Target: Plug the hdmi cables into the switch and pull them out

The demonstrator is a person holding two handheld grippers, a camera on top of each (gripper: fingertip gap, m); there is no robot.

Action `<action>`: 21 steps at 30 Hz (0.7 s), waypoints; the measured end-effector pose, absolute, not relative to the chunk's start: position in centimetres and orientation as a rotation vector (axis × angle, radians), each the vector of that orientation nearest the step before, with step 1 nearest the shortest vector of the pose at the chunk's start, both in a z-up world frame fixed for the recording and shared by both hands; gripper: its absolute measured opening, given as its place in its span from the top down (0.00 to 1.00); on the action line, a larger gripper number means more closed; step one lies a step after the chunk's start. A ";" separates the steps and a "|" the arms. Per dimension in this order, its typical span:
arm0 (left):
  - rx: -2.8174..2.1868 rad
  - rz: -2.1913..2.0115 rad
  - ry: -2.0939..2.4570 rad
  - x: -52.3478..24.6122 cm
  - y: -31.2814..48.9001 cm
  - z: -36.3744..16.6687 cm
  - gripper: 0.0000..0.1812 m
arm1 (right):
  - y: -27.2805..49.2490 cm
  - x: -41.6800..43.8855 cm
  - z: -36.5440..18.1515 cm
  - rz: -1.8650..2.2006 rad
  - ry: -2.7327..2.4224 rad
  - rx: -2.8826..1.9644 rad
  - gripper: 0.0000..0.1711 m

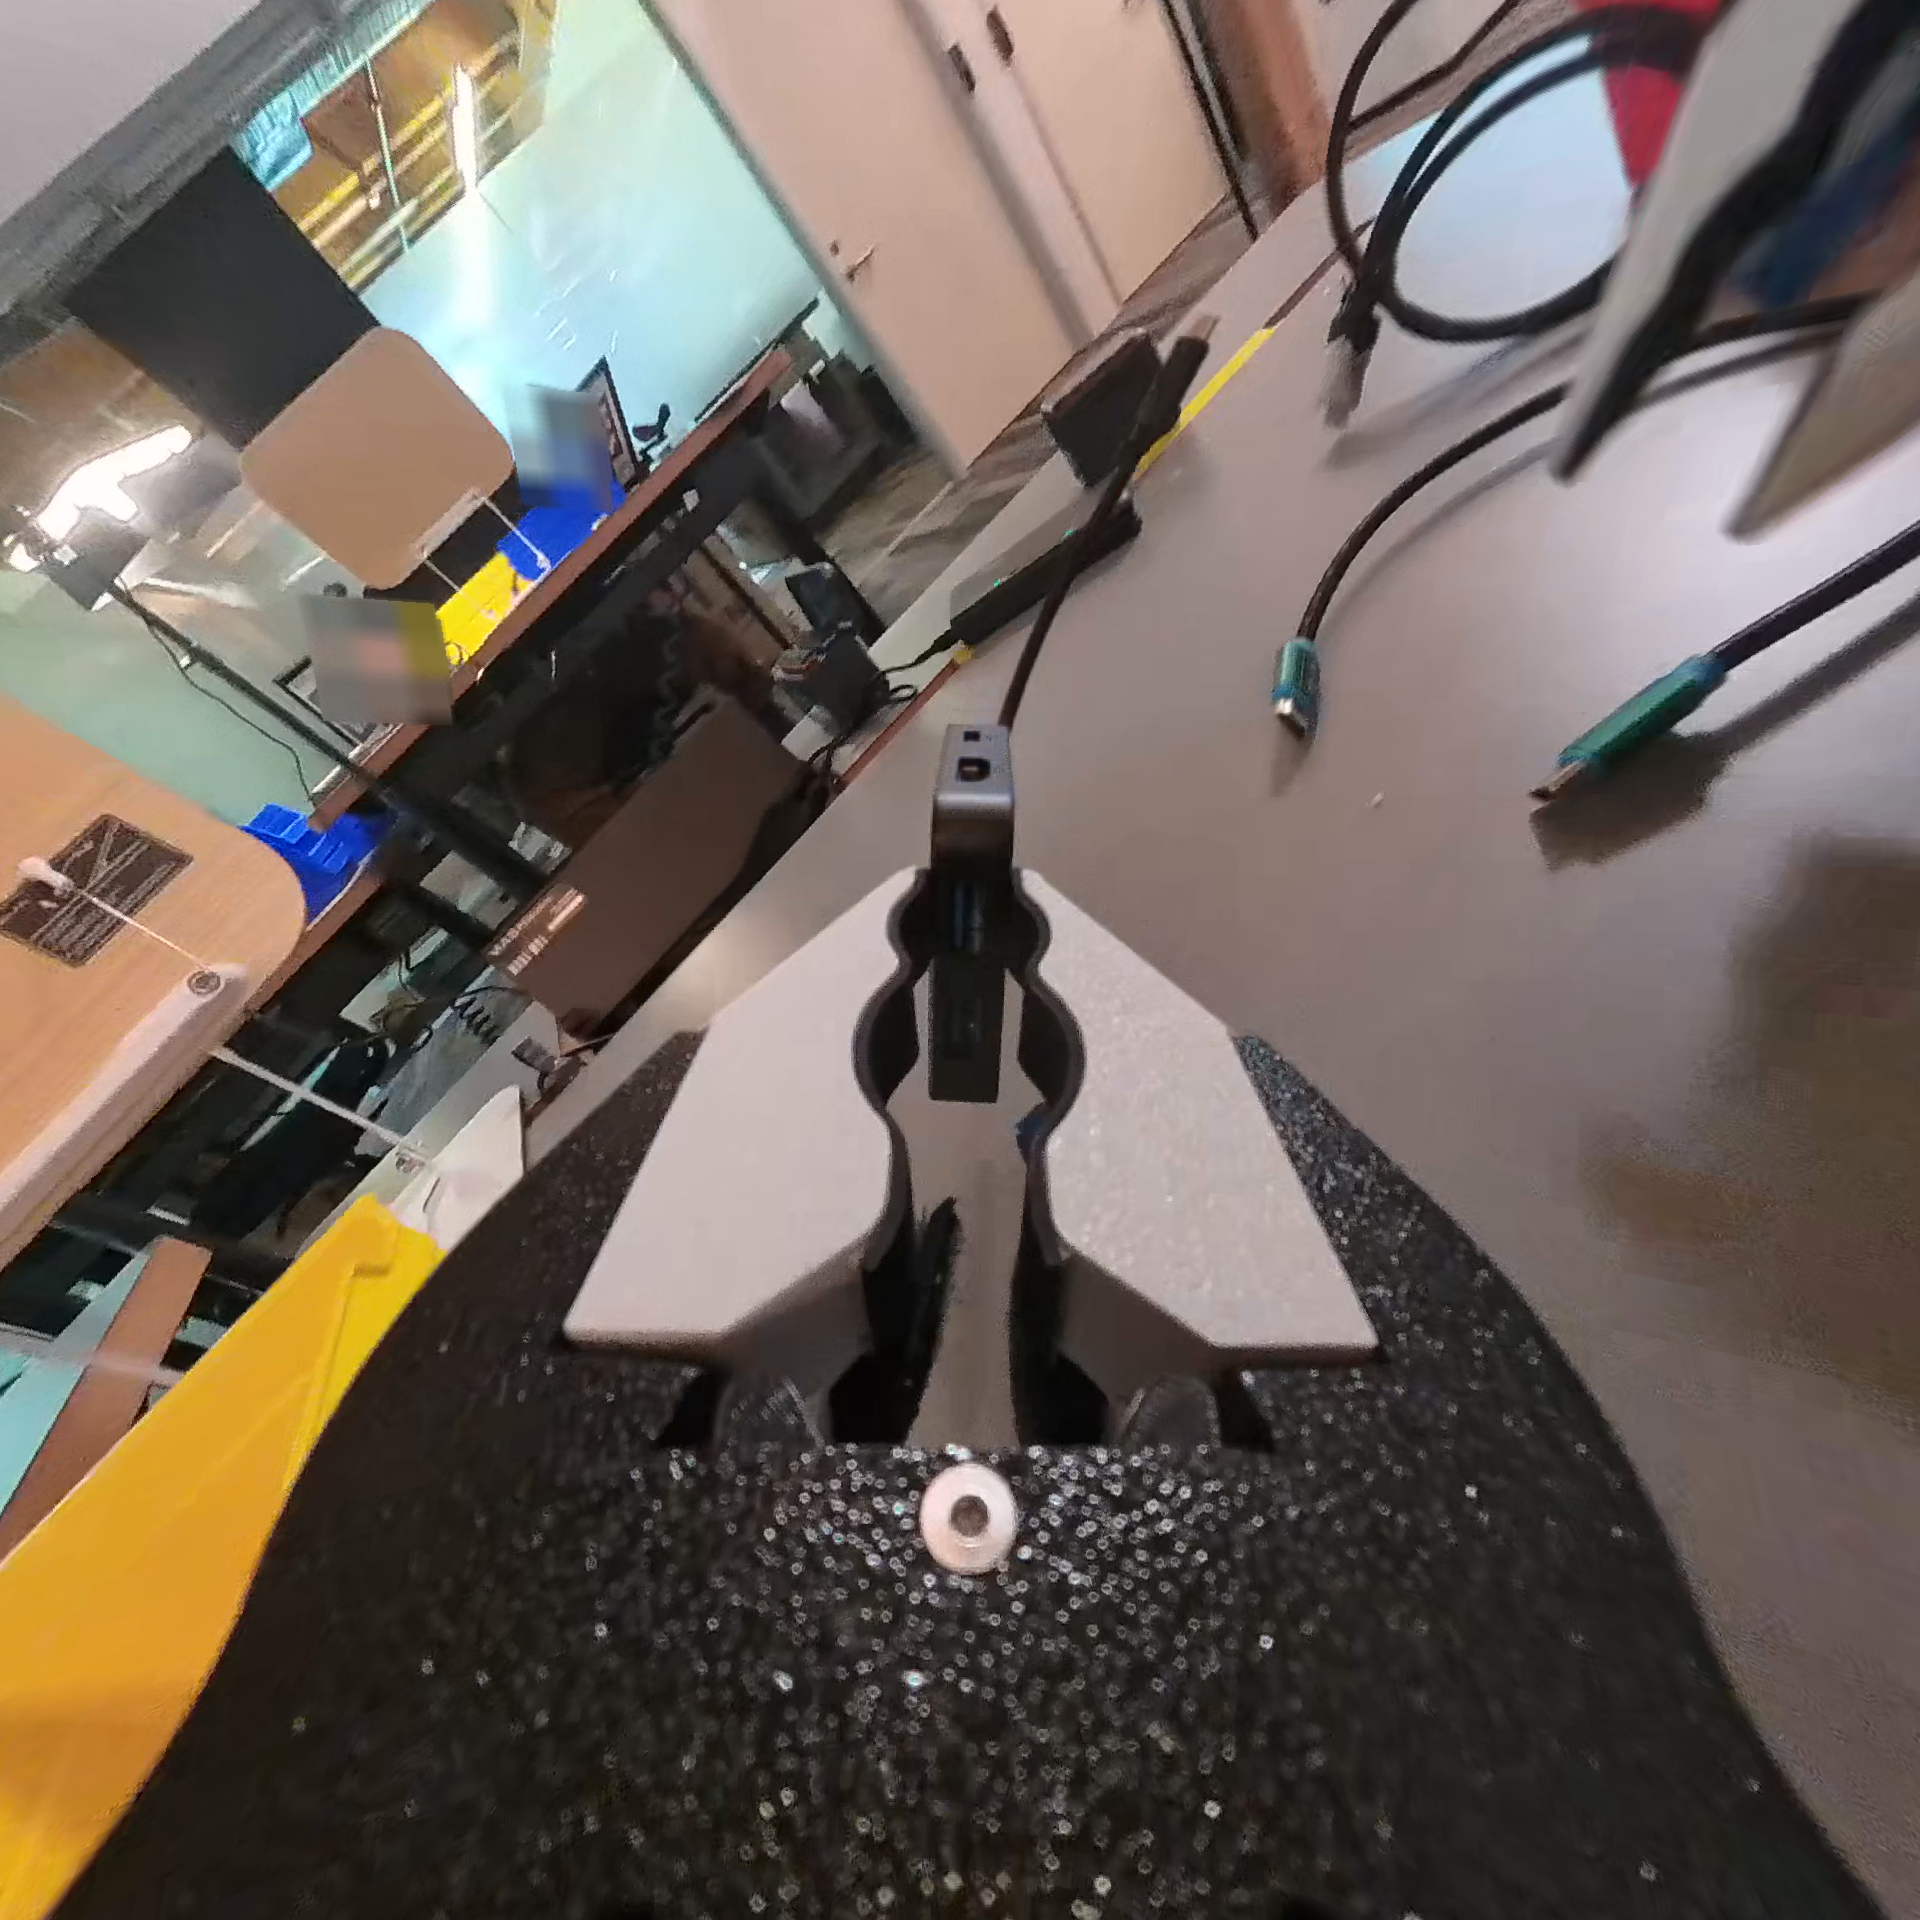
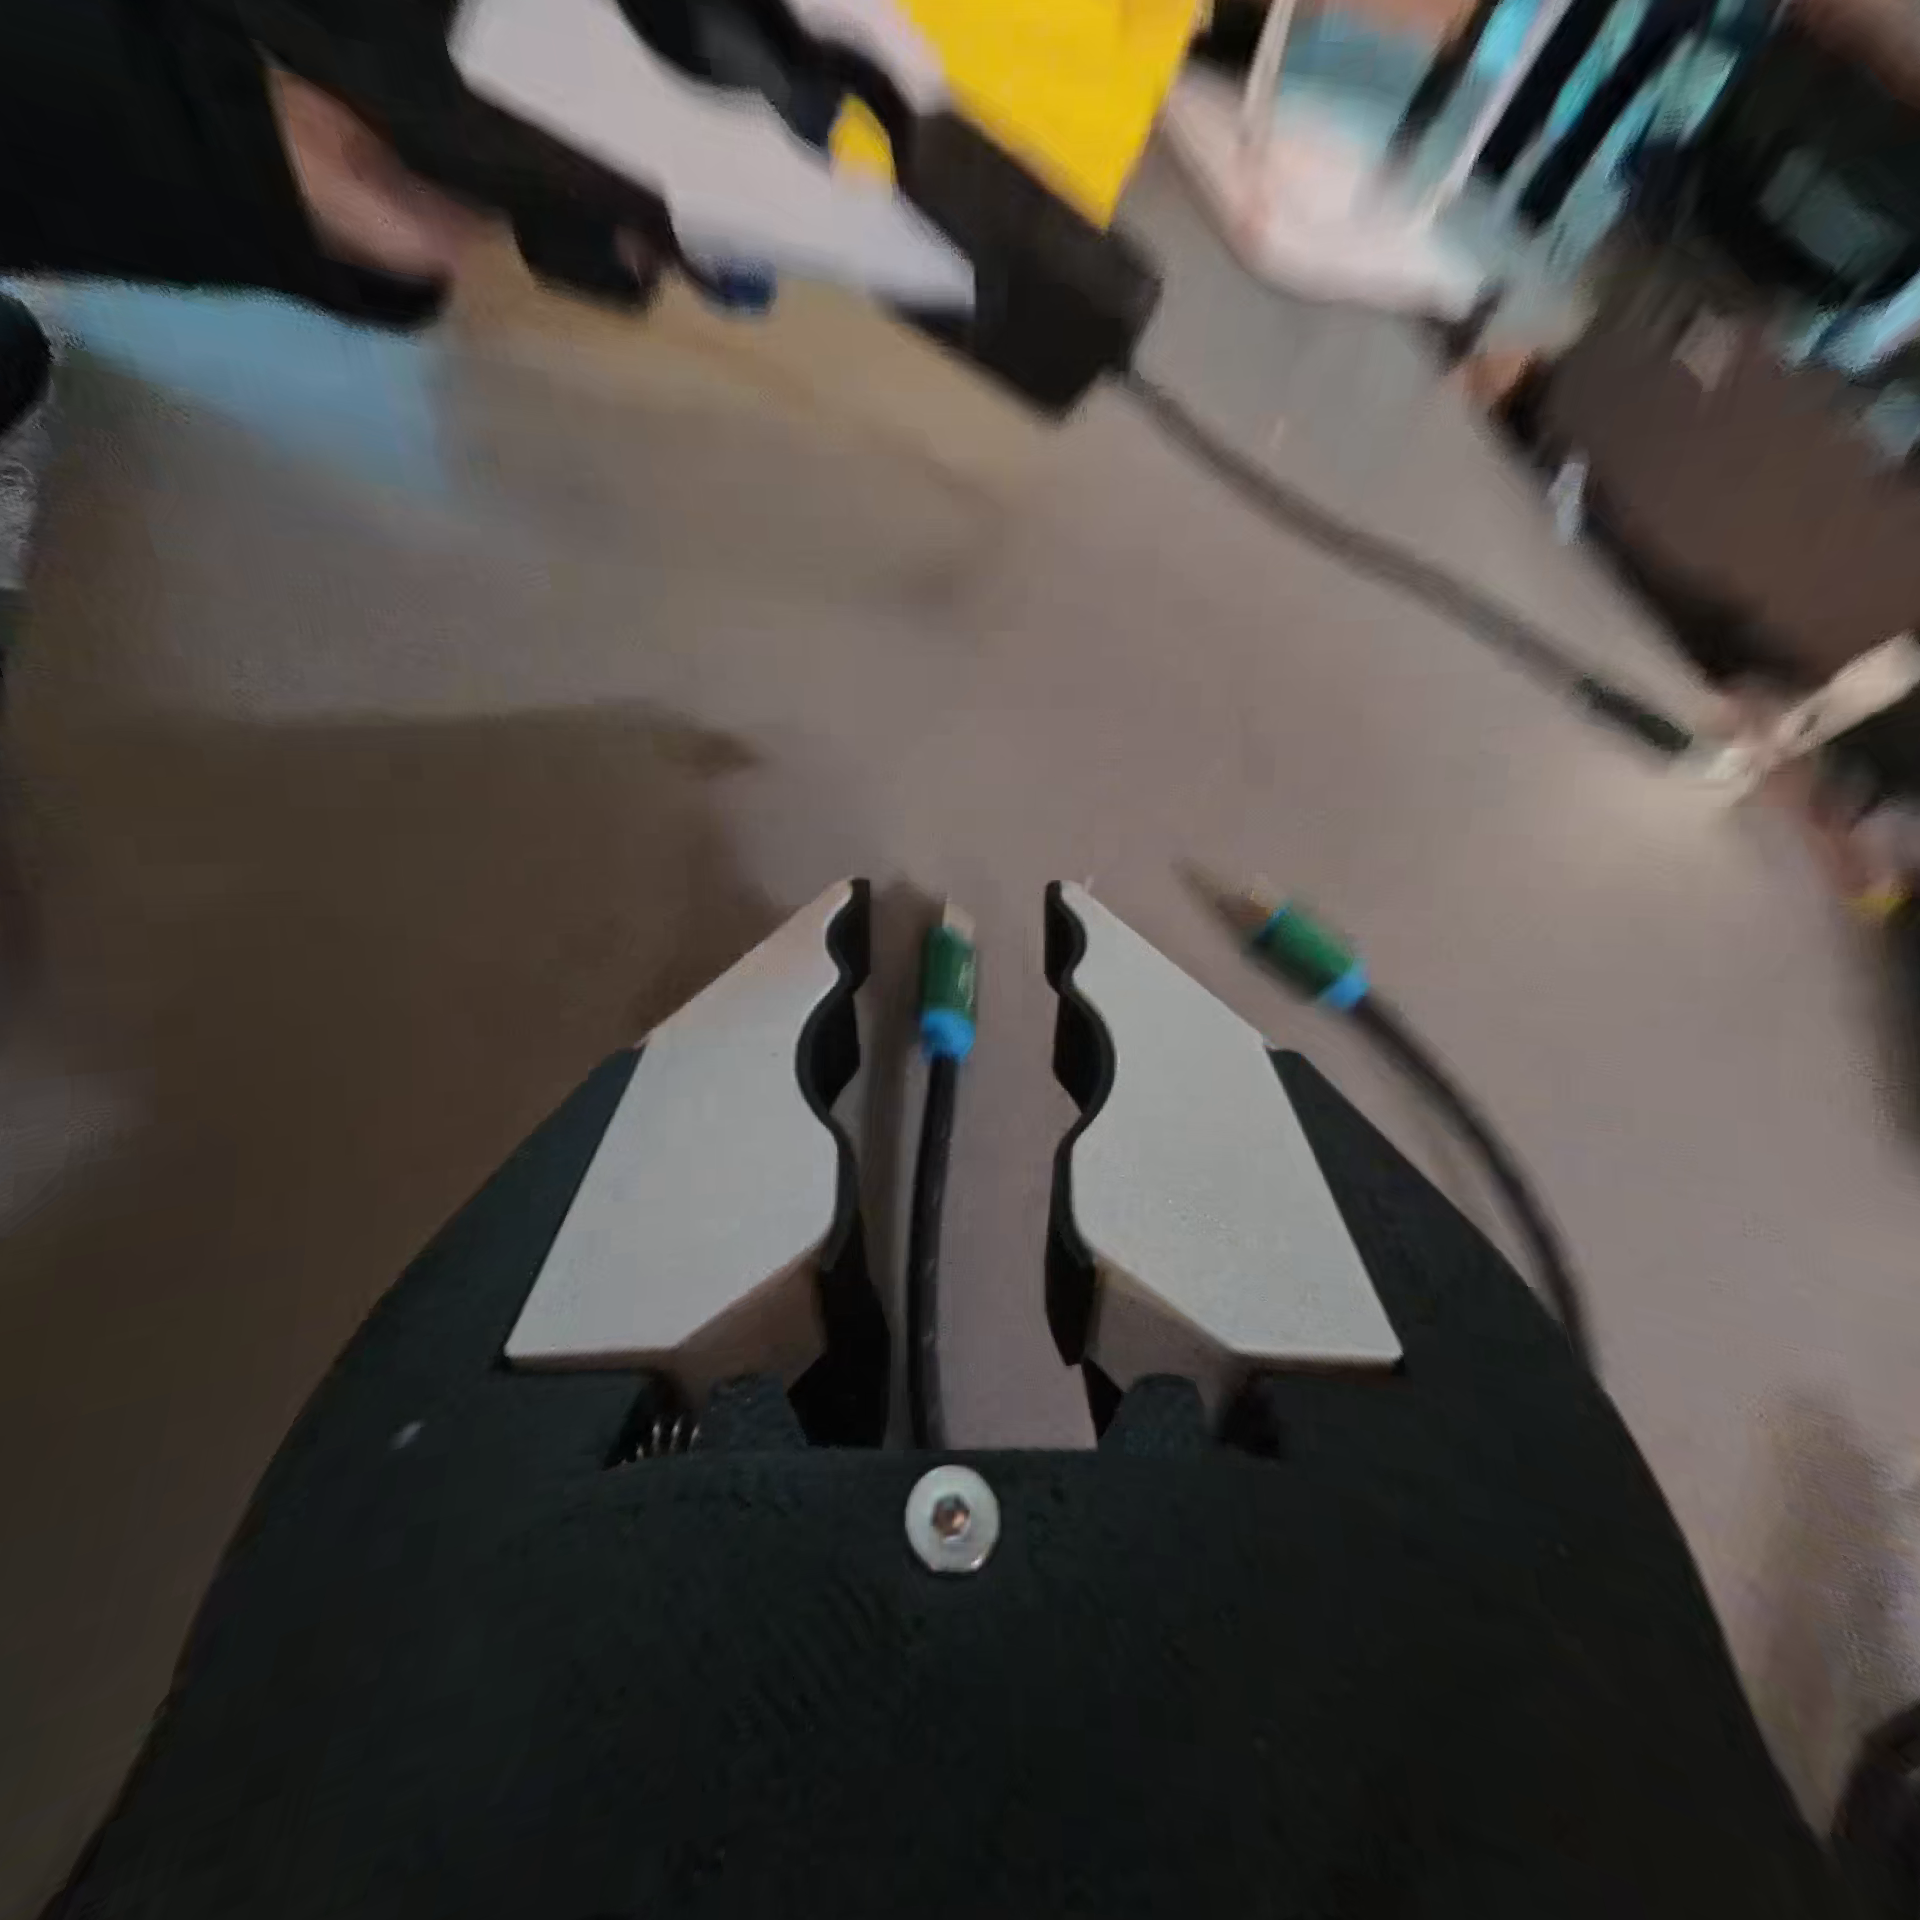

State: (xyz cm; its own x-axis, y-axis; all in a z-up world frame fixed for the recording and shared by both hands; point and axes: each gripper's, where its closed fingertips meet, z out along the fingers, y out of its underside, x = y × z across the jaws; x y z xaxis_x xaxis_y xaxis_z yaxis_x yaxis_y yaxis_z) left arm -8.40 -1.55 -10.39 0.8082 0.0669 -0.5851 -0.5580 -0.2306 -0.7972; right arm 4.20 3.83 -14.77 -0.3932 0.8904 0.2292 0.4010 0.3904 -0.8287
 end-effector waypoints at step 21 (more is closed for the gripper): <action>-1.863 0.793 0.651 -5.7 0.3 -14.8 0.93 | 2.6 2.2 -14.3 0.809 -1.896 -1.348 0.96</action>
State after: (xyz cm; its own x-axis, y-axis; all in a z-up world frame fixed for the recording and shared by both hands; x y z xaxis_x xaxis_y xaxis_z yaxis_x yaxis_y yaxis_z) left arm -5.75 0.35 -14.85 0.6447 -0.0928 -0.7588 -0.7262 -0.3843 -0.5700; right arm 2.22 2.61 -14.29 -0.2459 0.9554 0.1632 0.5431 0.2753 -0.7932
